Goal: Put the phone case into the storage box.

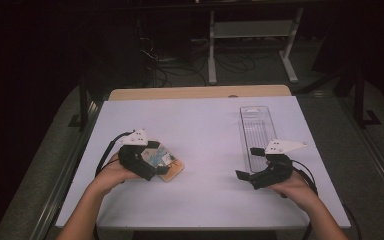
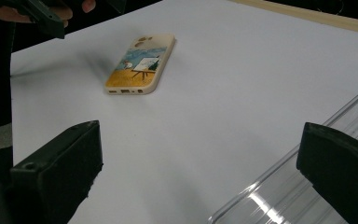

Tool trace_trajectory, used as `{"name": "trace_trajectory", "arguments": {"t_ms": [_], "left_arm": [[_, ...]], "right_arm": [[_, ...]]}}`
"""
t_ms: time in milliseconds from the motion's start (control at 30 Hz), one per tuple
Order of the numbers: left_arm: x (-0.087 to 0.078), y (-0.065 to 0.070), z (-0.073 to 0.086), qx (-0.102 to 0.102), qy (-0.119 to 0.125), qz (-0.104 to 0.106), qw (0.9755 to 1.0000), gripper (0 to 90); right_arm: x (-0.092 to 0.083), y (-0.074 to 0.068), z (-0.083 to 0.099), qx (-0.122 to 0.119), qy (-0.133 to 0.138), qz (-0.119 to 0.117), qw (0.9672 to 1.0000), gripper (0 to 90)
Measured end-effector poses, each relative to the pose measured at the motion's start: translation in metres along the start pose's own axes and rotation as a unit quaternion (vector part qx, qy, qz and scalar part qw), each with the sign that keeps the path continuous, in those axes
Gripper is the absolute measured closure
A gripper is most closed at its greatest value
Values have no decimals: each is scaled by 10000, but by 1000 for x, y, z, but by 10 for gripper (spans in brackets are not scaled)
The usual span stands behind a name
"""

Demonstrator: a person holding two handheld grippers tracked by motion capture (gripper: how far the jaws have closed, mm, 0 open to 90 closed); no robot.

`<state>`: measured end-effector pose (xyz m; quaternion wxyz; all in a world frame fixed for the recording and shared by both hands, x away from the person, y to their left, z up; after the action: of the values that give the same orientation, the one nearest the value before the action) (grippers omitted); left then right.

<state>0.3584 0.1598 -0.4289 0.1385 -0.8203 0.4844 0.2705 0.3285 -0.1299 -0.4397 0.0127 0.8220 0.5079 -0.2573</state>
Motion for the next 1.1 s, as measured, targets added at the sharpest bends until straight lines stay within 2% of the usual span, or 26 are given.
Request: {"name": "trace_trajectory", "arguments": {"t_ms": [433,467,533,1100], "left_arm": [[11,0,-17,40,35,78,10000,0],[13,-1,-20,106,50,78,9999,0],[14,0,-21,66,51,91,9999,0],[34,-2,-42,152,107,197,9996,0]], "right_arm": [[0,0,0,23,28,-29,10000,0],[0,0,0,25,30,-34,10000,0],[0,0,0,24,30,-44,10000,0],[0,0,0,11,32,-54,10000,0]]}}
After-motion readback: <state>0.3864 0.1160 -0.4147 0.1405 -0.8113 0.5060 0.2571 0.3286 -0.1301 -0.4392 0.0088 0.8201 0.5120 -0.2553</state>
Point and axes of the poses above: each handheld gripper's, and its own axes: x roughly forward along the jaws, z roughly out of its underside, y roughly to its right, the point moved 8 cm from there along x, roughly forward along the jaws, and after that the axes turned 7 degrees about -z, right-handed, at the moved point
